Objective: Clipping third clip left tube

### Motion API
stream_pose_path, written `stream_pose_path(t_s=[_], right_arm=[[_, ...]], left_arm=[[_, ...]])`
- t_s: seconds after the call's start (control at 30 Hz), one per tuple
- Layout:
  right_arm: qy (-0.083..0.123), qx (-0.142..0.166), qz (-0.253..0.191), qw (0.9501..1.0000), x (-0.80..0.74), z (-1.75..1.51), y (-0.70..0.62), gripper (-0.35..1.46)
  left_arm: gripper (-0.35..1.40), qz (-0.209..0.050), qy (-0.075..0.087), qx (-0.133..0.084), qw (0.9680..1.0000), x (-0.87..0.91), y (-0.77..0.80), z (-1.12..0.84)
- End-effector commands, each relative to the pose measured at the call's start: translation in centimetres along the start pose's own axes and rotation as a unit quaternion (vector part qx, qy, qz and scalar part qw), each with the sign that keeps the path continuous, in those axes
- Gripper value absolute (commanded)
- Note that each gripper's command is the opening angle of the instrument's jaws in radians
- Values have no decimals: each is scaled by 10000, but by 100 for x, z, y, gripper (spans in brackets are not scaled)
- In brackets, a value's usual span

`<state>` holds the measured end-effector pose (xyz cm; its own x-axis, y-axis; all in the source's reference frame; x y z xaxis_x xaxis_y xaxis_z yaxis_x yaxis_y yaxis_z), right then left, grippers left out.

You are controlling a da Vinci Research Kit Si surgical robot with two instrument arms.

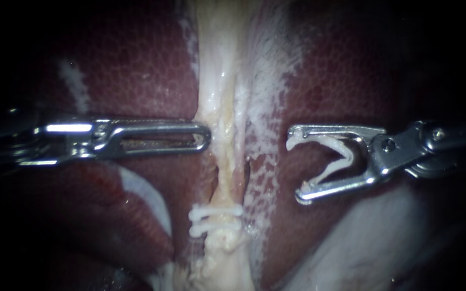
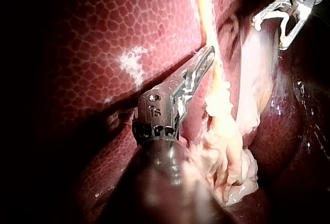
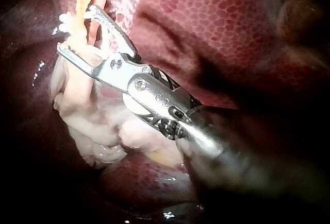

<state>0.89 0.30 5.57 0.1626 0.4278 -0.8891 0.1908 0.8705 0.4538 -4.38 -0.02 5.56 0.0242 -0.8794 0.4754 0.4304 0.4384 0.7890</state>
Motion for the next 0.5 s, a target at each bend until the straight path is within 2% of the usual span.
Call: stream_pose_path(t_s=[0.03,0.23,0.37,0.5], right_arm=[[1,0,0,10000,0,0,0,60],[-4,-10,-23,10000,-6,7,-2,60],[-2,20,-44,10000,-20,24,-4,60],[14,94,61,9999,-40,50,-5,60]], left_arm=[[-35,-1,-1,-1,10000,0,0,0],[-35,-13,7,12,10000,-4,-3,-7],[-35,-38,20,31,10000,-13,-10,-16],[-35,-73,44,70,9999,-24,-17,-29]])
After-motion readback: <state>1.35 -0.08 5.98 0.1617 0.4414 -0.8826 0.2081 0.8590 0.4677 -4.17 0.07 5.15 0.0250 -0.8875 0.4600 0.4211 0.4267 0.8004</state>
